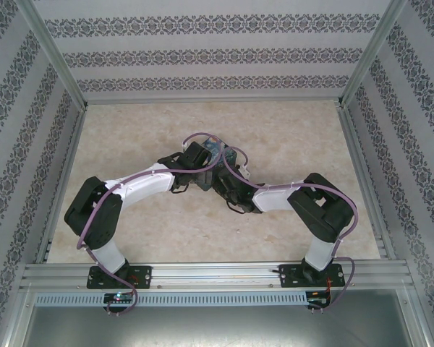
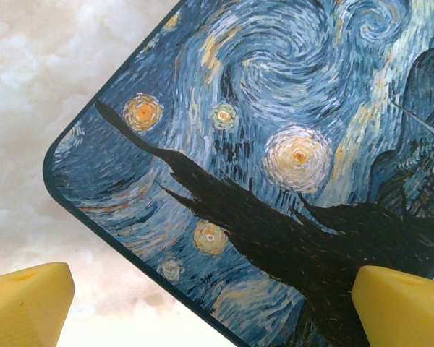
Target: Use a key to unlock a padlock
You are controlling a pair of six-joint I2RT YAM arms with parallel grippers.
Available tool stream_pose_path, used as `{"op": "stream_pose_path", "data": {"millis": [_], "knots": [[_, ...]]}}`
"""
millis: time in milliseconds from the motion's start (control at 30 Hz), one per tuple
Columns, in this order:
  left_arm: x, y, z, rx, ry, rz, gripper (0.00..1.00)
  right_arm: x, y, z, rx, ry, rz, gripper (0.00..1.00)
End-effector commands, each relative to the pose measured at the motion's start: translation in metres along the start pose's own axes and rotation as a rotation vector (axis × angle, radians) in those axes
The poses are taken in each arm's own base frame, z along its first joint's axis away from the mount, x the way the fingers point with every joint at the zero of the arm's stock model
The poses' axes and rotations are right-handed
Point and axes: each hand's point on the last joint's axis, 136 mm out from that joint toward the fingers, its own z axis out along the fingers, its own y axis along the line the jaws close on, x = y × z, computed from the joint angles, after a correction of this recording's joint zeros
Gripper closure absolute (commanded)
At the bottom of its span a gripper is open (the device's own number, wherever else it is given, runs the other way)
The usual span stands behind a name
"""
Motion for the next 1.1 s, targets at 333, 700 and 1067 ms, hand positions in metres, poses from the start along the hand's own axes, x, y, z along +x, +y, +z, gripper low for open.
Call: {"op": "stream_pose_path", "data": {"millis": [333, 700, 1067], "knots": [[0.037, 0.011, 0.011, -0.027, 0.119, 0.037, 0.00, -0.020, 0.017, 0.002, -0.078, -0.087, -0.061, 0.62], [0.039, 0.011, 0.011, -0.026, 0.124, 0.035, 0.00, -0.024, 0.016, 0.011, -0.076, -0.075, -0.050, 0.72], [0.039, 0.010, 0.012, -0.025, 0.128, 0.035, 0.00, -0.025, 0.008, 0.008, -0.088, -0.063, -0.053, 0.96]]}}
